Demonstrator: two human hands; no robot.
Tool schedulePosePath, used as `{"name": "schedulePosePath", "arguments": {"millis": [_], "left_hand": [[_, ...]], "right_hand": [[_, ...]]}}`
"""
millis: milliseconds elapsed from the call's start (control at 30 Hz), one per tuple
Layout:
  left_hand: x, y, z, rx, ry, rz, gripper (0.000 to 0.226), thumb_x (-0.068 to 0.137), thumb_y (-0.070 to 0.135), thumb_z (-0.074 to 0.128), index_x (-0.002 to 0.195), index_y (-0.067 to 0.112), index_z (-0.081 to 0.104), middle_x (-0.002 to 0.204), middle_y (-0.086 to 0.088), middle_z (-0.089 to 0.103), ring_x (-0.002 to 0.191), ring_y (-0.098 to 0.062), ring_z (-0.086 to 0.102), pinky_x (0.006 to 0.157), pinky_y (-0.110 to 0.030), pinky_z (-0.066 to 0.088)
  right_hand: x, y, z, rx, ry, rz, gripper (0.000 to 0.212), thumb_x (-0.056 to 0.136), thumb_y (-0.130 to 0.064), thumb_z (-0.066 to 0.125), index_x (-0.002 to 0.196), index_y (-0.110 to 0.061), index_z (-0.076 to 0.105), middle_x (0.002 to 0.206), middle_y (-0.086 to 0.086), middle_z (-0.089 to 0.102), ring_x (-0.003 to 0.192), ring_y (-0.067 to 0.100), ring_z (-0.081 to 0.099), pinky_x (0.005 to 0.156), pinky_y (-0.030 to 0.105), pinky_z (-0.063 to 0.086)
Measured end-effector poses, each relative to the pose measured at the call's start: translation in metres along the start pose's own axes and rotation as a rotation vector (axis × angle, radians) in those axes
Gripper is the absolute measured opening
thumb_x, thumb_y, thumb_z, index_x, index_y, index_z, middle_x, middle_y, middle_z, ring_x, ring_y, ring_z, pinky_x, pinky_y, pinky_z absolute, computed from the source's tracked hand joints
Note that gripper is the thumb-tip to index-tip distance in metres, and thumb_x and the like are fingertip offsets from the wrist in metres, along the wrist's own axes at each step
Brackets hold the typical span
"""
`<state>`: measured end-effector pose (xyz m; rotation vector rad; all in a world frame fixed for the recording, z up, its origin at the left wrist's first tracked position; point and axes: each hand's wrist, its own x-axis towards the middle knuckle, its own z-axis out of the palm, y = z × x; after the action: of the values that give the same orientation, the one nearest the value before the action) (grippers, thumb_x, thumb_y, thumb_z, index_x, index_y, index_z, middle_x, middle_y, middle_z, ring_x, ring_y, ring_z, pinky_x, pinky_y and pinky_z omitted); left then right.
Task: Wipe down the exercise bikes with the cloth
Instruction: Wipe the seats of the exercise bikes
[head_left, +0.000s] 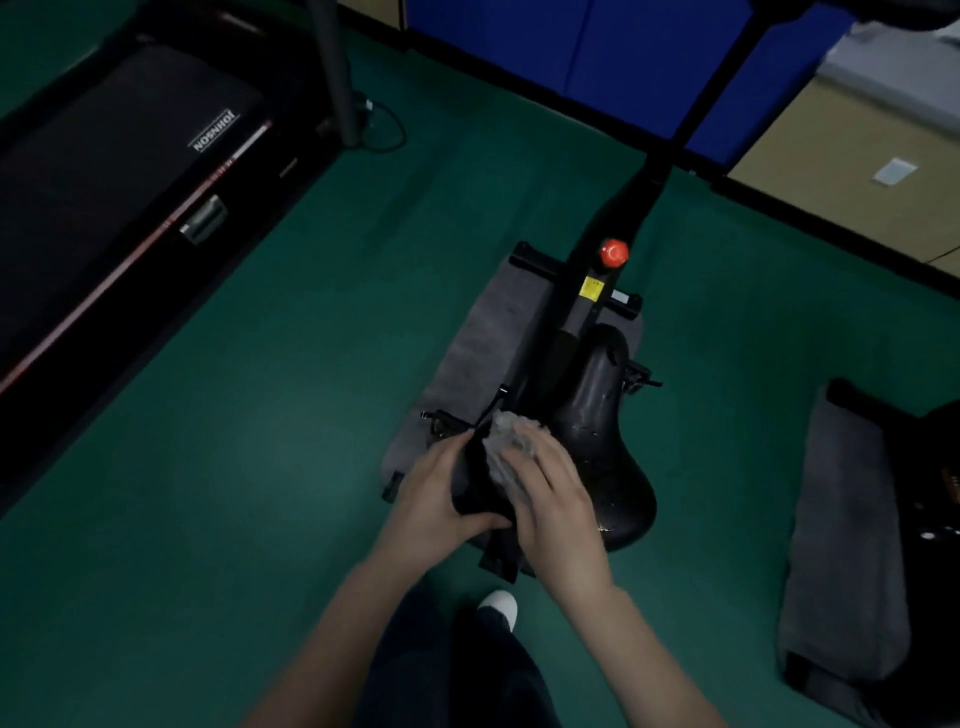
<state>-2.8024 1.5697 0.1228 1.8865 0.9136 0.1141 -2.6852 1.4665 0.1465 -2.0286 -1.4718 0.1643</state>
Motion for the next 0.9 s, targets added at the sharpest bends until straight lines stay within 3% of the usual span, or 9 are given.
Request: {"name": "schedulePosePath", "arguments": {"millis": [167, 267, 400, 500, 600, 667, 767, 900], "left_hand": [[0.002, -0.006, 0.006, -0.106, 0.025, -0.005, 0.101, 0.057, 0.042, 0.088, 0.143, 0.024, 0.037, 0.14, 0.011, 0.042, 0.13, -0.005, 0.037, 0.111, -0.026, 0.03], [0.004, -0.009, 0.009, -0.143, 0.037, -0.006, 0.102, 0.054, 0.041, 0.089, 0.141, 0.024, 0.039, 0.139, 0.013, 0.042, 0.129, -0.002, 0.037, 0.109, -0.019, 0.028], [0.004, -0.012, 0.011, -0.19, 0.062, -0.03, 0.096, 0.056, 0.039, 0.088, 0.138, 0.023, 0.041, 0.133, 0.018, 0.042, 0.12, 0.01, 0.034, 0.099, 0.0, 0.023], [0.001, -0.012, 0.012, -0.238, 0.075, -0.048, 0.095, 0.057, 0.036, 0.089, 0.136, 0.03, 0.036, 0.124, 0.031, 0.034, 0.115, 0.016, 0.028, 0.095, 0.005, 0.02], [0.001, -0.014, 0.014, -0.257, 0.071, -0.056, 0.099, 0.055, 0.037, 0.09, 0.139, 0.031, 0.037, 0.125, 0.033, 0.032, 0.116, 0.015, 0.028, 0.096, 0.001, 0.019], [0.0, -0.017, 0.016, -0.285, 0.059, -0.056, 0.099, 0.055, 0.038, 0.09, 0.139, 0.035, 0.037, 0.123, 0.04, 0.028, 0.115, 0.02, 0.029, 0.094, 0.0, 0.02], [0.0, -0.019, 0.018, -0.297, 0.05, -0.051, 0.097, 0.054, 0.038, 0.09, 0.134, 0.042, 0.034, 0.121, 0.043, 0.026, 0.111, 0.027, 0.026, 0.093, 0.002, 0.019], [0.003, -0.023, 0.02, -0.322, 0.054, -0.073, 0.094, 0.056, 0.034, 0.09, 0.125, 0.042, 0.027, 0.116, 0.043, 0.023, 0.107, 0.023, 0.026, 0.086, 0.01, 0.016]], "right_hand": [[0.033, 0.015, -0.012, -0.083, -0.153, 0.086, 0.044, 0.081, 0.005, 0.066, 0.124, -0.005, 0.059, 0.116, 0.013, 0.056, 0.116, 0.024, 0.05, 0.106, 0.029, 0.038], [0.019, 0.007, -0.017, -0.02, -0.134, 0.099, 0.041, 0.083, 0.005, 0.061, 0.122, -0.004, 0.06, 0.118, 0.012, 0.055, 0.119, 0.022, 0.048, 0.107, 0.022, 0.034], [0.005, -0.006, -0.008, 0.03, -0.181, -0.01, 0.04, 0.081, 0.009, 0.059, 0.119, -0.001, 0.061, 0.126, 0.015, 0.053, 0.126, 0.024, 0.044, 0.111, 0.029, 0.033], [0.031, 0.0, -0.003, -0.005, -0.255, -0.015, 0.041, 0.079, 0.01, 0.063, 0.119, -0.001, 0.061, 0.121, 0.016, 0.054, 0.118, 0.024, 0.048, 0.108, 0.023, 0.034], [0.065, 0.015, 0.0, -0.092, -0.291, 0.076, 0.036, 0.085, 0.001, 0.062, 0.121, -0.003, 0.061, 0.112, 0.016, 0.057, 0.107, 0.032, 0.057, 0.098, 0.03, 0.043], [0.075, 0.023, -0.003, -0.103, -0.296, 0.123, 0.032, 0.089, -0.004, 0.061, 0.121, -0.002, 0.061, 0.11, 0.015, 0.058, 0.103, 0.033, 0.06, 0.093, 0.023, 0.041], [0.061, 0.017, -0.011, -0.036, -0.293, 0.073, 0.034, 0.086, 0.002, 0.062, 0.119, -0.004, 0.062, 0.113, 0.011, 0.056, 0.109, 0.026, 0.057, 0.097, 0.015, 0.035], [0.041, 0.004, -0.008, 0.012, -0.337, -0.056, 0.035, 0.083, 0.005, 0.063, 0.117, -0.003, 0.062, 0.118, 0.011, 0.055, 0.116, 0.02, 0.05, 0.103, 0.02, 0.036]]}}
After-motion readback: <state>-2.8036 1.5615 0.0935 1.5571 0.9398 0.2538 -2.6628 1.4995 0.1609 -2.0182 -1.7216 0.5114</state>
